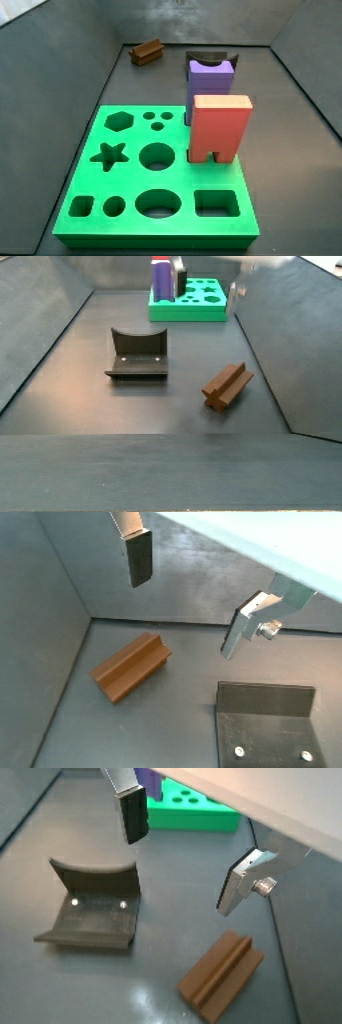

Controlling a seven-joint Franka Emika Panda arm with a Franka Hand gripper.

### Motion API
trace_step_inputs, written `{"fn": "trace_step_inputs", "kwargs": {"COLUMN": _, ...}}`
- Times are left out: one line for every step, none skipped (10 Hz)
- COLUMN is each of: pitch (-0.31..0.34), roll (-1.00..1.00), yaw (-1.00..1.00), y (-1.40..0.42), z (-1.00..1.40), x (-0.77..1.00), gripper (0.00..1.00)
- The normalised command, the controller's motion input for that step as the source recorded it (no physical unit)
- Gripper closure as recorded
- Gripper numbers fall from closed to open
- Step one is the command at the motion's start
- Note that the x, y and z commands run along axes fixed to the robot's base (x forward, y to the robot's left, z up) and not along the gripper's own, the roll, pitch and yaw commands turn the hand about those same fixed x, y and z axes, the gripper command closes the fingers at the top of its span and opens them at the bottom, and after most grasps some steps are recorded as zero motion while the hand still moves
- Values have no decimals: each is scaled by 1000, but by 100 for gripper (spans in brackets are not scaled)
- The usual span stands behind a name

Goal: Pick up the star object. Move up. Place the star object on the fixture. Regrasp the star object. Move to above the board. Insert the star object.
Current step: Pick up the star object.

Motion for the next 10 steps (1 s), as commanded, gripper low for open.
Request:
{"fn": "trace_step_inputs", "kwargs": {"pitch": -140, "roll": 0, "yaw": -154, "y": 231, "z": -451, "x": -14, "gripper": 0}}
{"fn": "trace_step_inputs", "kwargs": {"pitch": -154, "roll": 0, "yaw": -149, "y": 240, "z": -389, "x": -86, "gripper": 0}}
{"fn": "trace_step_inputs", "kwargs": {"pitch": -156, "roll": 0, "yaw": -137, "y": 229, "z": -383, "x": -83, "gripper": 0}}
{"fn": "trace_step_inputs", "kwargs": {"pitch": -180, "roll": 0, "yaw": -131, "y": 143, "z": -440, "x": -83, "gripper": 0}}
{"fn": "trace_step_inputs", "kwargs": {"pitch": -263, "roll": -100, "yaw": -311, "y": 0, "z": -609, "x": 0, "gripper": 0}}
{"fn": "trace_step_inputs", "kwargs": {"pitch": -251, "roll": -251, "yaw": -300, "y": 37, "z": -457, "x": 0, "gripper": 0}}
{"fn": "trace_step_inputs", "kwargs": {"pitch": -204, "roll": -320, "yaw": -277, "y": 211, "z": -397, "x": 0, "gripper": 0}}
{"fn": "trace_step_inputs", "kwargs": {"pitch": -156, "roll": -286, "yaw": -251, "y": 349, "z": -334, "x": -3, "gripper": 0}}
{"fn": "trace_step_inputs", "kwargs": {"pitch": -110, "roll": -226, "yaw": -209, "y": 366, "z": -354, "x": 0, "gripper": 0}}
{"fn": "trace_step_inputs", "kwargs": {"pitch": -156, "roll": -274, "yaw": -217, "y": 374, "z": -469, "x": 0, "gripper": 0}}
